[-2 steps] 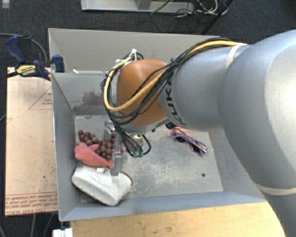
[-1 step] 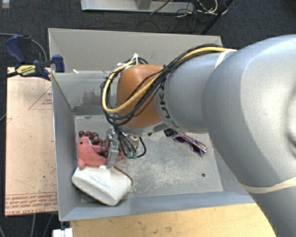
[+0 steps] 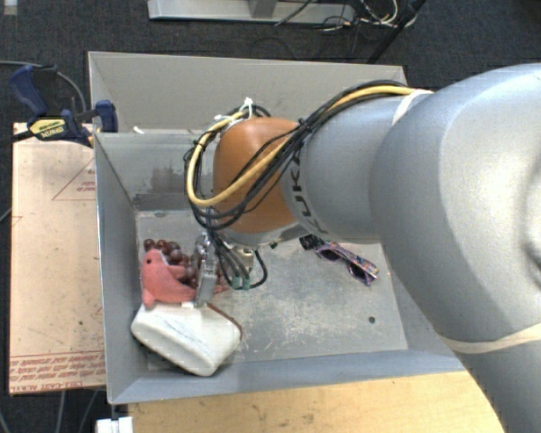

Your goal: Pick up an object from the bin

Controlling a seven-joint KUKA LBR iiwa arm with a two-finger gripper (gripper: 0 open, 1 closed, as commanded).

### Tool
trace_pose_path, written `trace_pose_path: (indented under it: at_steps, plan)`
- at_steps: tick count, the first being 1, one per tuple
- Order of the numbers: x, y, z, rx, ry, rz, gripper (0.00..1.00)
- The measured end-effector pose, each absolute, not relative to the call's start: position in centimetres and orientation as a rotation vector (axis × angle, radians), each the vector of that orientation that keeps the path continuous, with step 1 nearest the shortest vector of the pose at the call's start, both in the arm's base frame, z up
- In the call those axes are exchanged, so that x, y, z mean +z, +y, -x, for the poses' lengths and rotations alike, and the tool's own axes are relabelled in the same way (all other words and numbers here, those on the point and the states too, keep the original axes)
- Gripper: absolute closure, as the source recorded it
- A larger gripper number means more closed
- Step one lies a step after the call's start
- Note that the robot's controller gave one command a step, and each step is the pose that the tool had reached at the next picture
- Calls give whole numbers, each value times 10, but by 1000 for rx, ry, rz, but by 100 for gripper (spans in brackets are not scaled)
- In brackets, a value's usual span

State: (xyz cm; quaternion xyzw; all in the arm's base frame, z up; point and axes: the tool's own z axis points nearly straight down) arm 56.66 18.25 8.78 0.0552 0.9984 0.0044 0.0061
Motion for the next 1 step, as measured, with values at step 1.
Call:
trace_pose_path:
  at_steps: [1]
  plan:
    - [221, 186, -561, 15, 3121, -208, 100]
